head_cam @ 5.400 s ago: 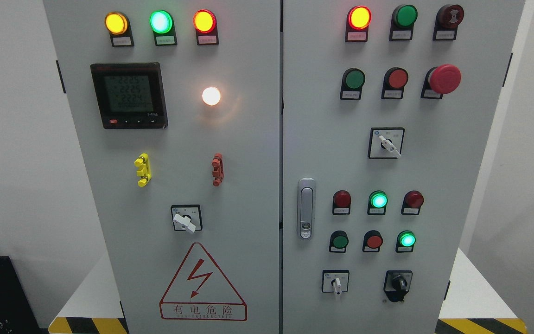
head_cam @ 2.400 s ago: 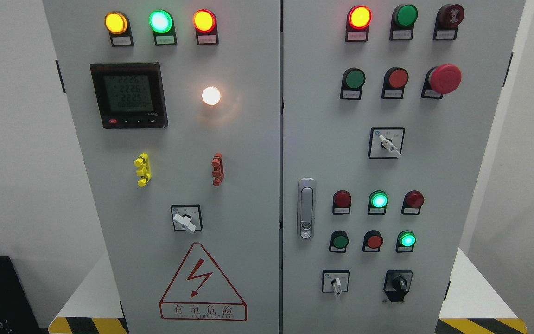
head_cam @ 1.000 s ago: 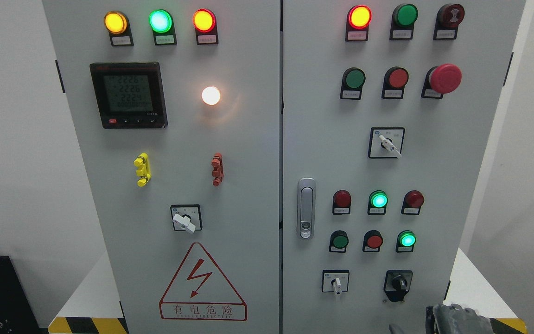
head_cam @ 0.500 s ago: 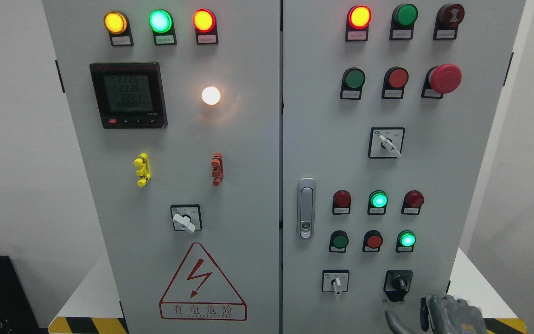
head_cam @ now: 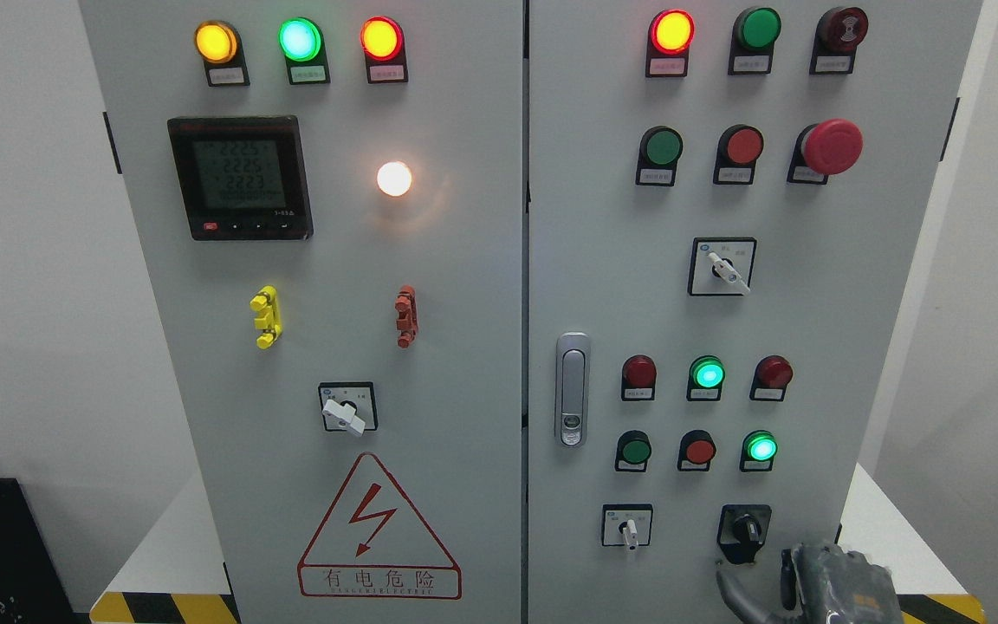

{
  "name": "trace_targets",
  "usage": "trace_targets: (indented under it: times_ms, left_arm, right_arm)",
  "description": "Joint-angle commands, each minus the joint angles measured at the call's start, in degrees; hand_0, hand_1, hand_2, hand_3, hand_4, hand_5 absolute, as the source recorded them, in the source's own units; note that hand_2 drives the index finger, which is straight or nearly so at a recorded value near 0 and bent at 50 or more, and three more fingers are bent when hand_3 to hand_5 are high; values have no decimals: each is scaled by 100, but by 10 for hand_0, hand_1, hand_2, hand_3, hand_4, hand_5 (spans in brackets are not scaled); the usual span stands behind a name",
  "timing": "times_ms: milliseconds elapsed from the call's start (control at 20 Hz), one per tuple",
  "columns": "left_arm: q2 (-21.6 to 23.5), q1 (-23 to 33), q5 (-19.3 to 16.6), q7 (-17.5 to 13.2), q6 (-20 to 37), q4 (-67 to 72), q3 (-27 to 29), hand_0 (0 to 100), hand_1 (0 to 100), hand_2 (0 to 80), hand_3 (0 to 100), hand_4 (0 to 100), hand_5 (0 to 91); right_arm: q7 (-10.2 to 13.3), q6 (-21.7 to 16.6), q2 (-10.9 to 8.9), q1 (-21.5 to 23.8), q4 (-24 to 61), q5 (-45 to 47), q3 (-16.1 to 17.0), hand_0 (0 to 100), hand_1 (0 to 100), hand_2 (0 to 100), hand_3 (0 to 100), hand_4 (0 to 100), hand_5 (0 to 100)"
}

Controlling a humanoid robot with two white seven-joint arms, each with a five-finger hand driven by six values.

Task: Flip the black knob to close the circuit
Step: 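Raise the right hand toward the black rotary knob at the cabinet bottom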

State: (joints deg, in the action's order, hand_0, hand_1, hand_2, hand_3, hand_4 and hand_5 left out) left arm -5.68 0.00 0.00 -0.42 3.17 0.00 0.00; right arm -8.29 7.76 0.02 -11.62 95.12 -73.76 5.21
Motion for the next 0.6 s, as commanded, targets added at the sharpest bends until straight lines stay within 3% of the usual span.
trace_targets:
  times_ms: [0, 550]
  left_arm:
    - [-3, 193, 44, -2, -1, -193, 62, 0, 0, 0, 48, 27, 0]
    - [-3, 193, 44, -2, -1, -193, 62, 0, 0, 0, 48, 27, 0]
  right_arm:
    - [3, 15, -29, -77, -266, 37, 42, 0, 67, 865, 1000, 793, 833]
    - [-23, 32, -46, -130, -161, 63, 112, 0, 71, 866, 1000, 791, 836]
